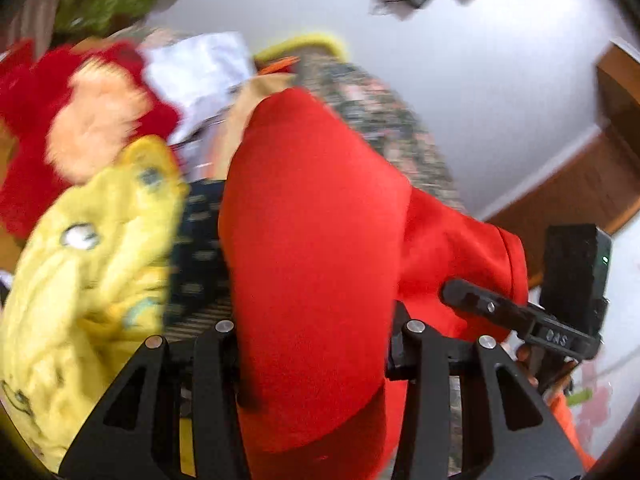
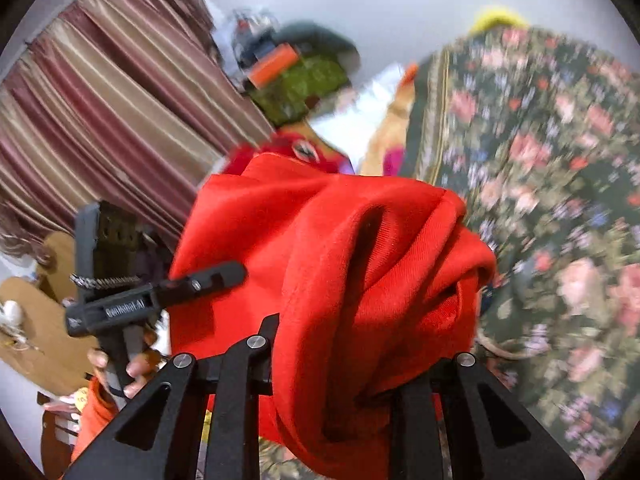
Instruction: Fold large clothes
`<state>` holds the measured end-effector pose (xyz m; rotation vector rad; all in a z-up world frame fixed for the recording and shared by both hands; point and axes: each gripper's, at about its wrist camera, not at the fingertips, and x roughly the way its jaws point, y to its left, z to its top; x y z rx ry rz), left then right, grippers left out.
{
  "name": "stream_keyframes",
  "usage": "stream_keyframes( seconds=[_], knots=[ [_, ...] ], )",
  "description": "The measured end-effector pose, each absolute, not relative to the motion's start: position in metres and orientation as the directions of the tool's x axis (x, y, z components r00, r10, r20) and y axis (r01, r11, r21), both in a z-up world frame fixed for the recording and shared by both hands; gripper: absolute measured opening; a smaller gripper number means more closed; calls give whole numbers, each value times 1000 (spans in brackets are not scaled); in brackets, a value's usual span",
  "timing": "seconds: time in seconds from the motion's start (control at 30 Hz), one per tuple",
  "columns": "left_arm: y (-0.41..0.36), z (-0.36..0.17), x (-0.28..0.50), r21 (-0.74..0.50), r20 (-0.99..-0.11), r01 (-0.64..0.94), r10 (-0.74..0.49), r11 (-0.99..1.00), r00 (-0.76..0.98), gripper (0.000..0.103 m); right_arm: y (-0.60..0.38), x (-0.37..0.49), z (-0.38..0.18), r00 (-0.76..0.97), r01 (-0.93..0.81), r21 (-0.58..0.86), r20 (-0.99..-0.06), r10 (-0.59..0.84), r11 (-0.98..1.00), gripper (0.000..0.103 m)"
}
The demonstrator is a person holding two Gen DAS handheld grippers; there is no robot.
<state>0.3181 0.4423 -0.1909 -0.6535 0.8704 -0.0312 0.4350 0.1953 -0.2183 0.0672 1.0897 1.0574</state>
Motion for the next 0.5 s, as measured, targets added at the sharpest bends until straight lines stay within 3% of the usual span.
stream_keyframes(
  seconds=[0.13, 0.17, 0.2, 0.3, 0.4, 0.5],
  knots=[
    [476, -241, 320, -589, -721, -304, -317, 749, 616, 53, 217, 445, -270, -6, -621, 522, -749, 663, 584, 24],
    [477, -247, 318, -575, -730, -311, -303, 757, 612, 58, 218, 447, -281, -16, -608, 522, -761, 648, 598, 38],
    [476, -250, 316, -551, -739, -312, -279, 774, 613, 60, 217, 450, -287, -1, -601, 504, -776, 630, 620, 61],
    [473, -252, 310, -485, -756, -320, -206, 814, 621, 73, 203, 456, -292, 127, -612, 375, -822, 555, 696, 91],
    [470, -252, 310, -437, -777, -329, -167, 837, 608, 81, 180, 463, -294, 147, -603, 361, -827, 543, 711, 93],
    [462, -242, 309, -353, -791, -333, -89, 874, 605, 81, 159, 462, -279, 162, -591, 373, -814, 558, 715, 93]
  ],
)
